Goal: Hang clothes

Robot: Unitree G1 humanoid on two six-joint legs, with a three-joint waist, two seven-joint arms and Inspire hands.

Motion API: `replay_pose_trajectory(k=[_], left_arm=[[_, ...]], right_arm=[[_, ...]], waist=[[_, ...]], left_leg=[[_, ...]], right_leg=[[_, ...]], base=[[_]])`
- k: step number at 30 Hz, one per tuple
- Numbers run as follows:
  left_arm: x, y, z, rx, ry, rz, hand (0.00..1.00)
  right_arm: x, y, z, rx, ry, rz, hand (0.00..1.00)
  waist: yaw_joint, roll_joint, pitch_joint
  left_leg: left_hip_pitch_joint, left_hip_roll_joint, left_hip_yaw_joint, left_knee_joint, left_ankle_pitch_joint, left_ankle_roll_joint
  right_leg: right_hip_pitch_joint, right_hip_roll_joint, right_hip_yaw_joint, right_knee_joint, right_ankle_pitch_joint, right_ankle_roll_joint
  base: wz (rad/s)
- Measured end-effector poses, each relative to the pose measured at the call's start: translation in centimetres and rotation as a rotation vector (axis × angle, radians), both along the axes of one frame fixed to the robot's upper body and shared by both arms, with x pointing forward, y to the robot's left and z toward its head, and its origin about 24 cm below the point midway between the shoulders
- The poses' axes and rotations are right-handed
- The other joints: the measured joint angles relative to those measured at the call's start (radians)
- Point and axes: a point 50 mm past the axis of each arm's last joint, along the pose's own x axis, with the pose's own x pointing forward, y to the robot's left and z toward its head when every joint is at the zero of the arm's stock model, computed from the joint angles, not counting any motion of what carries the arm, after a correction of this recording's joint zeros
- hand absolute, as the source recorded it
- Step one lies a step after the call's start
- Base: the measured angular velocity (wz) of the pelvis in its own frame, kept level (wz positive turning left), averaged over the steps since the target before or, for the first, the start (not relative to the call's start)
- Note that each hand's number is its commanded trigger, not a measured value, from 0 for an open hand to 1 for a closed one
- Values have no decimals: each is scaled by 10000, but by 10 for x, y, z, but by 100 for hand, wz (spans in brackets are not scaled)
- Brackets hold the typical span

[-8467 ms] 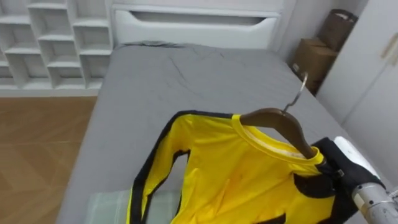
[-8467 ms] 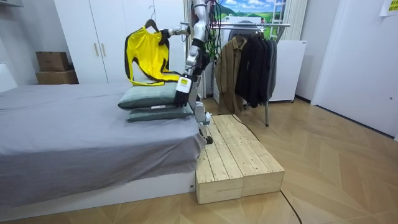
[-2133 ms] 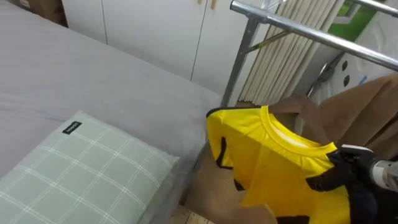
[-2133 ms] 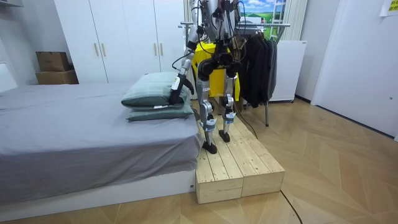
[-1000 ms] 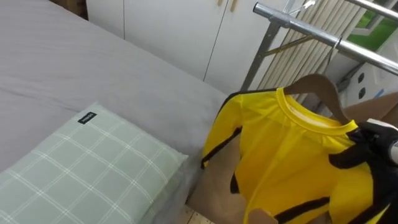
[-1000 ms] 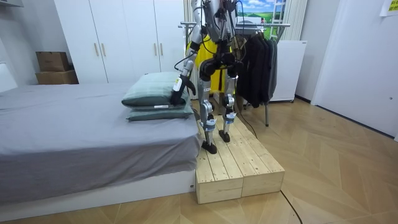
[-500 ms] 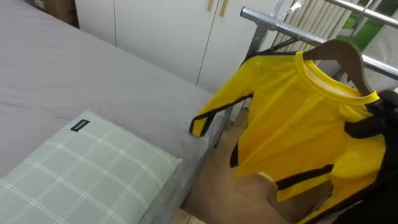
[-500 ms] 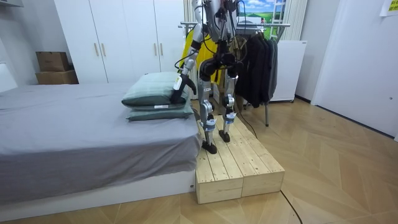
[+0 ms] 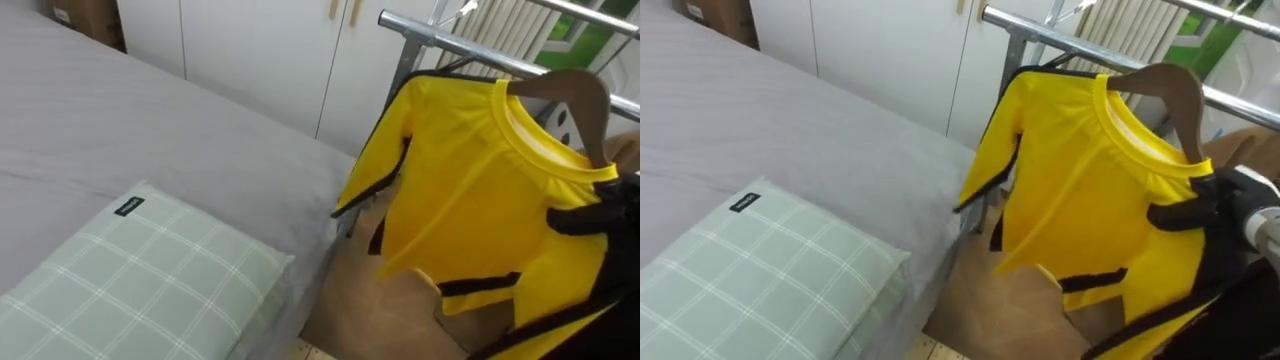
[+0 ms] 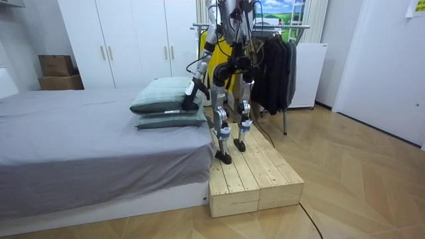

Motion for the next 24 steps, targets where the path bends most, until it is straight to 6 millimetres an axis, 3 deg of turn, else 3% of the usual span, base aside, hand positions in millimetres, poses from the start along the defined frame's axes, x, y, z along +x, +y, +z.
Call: replay_pose_trajectory(k=[11, 18, 24], left_arm=[[15, 2, 6, -27, -338, -186, 0], [32, 6, 17, 232, -1033, -411, 0], [37, 6, 20, 276, -1186, -507, 0]], right_arm=[[-19, -1, -28, 2796, 1211, 379, 100], [-24, 1, -35, 3107, 1845, 953, 100], [-30, 5, -43, 3053, 2802, 1651, 100]], waist=[[27, 16, 41], [-23, -277, 277], [-59, -304, 288]], left_leg=[[-76, -2, -219, 58, 1, -3], [-374, -4, -339, 256, 6, -12], [-548, -2, -489, 349, 3, -10]], right_leg=[[14, 25, -100, -117, -5, 6], [-106, 15, -135, -142, -3, 8], [-160, 2, -253, -142, 3, 10]], base=[[3], [6], [6]])
